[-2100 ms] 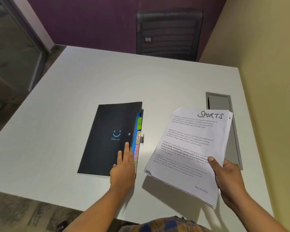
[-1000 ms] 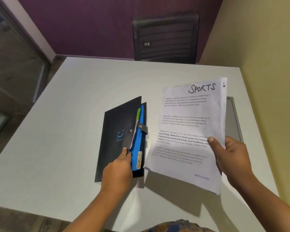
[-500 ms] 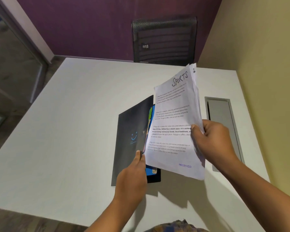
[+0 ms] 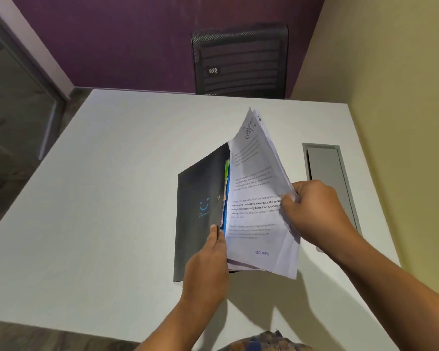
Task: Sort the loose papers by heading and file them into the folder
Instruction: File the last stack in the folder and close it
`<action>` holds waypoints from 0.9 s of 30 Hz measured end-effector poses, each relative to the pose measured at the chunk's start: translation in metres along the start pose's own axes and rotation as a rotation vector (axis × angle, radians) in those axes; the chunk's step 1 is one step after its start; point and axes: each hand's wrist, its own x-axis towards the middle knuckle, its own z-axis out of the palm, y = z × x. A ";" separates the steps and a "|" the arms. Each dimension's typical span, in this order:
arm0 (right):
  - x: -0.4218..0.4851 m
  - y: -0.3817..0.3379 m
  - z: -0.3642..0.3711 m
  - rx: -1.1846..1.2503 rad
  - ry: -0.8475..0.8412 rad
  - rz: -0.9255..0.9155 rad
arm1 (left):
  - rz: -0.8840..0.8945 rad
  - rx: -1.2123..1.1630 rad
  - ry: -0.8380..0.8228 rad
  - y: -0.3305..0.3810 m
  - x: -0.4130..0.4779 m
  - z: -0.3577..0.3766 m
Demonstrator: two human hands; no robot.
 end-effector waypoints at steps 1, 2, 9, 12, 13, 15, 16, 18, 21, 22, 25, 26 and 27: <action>0.002 -0.001 0.002 -0.007 -0.014 0.002 | 0.007 -0.004 -0.005 0.001 -0.001 0.001; 0.005 -0.002 0.005 -0.018 -0.034 0.007 | 0.013 -0.007 -0.011 0.001 -0.001 0.002; 0.021 -0.006 0.035 -0.095 -0.137 0.025 | 0.047 -0.019 -0.050 0.007 -0.009 0.009; 0.026 -0.009 0.046 -0.044 -0.157 0.040 | 0.051 -0.026 -0.077 0.008 -0.016 0.013; 0.026 -0.010 0.049 -0.036 -0.159 0.048 | 0.050 -0.036 -0.078 0.008 -0.017 0.014; 0.025 -0.011 0.056 -0.022 -0.150 0.060 | 0.043 -0.057 -0.074 0.008 -0.019 0.015; 0.024 -0.011 0.057 -0.020 -0.139 0.061 | 0.041 -0.076 -0.067 0.007 -0.019 0.014; 0.018 -0.012 0.055 -0.047 -0.083 0.046 | 0.034 -0.118 -0.046 0.006 -0.019 0.012; 0.009 -0.013 0.044 -0.144 0.051 -0.022 | 0.013 -0.149 0.009 0.003 -0.019 0.006; 0.006 -0.015 0.040 -0.176 0.068 -0.041 | 0.008 -0.155 0.025 0.002 -0.018 0.005; 0.002 -0.022 0.038 -0.275 0.013 -0.112 | 0.004 -0.103 0.050 -0.001 -0.014 0.001; 0.002 -0.025 0.040 -0.275 -0.020 -0.123 | 0.016 -0.076 0.057 -0.001 -0.014 -0.001; 0.003 -0.027 0.041 -0.249 -0.041 -0.120 | 0.026 -0.053 0.053 0.000 -0.014 -0.003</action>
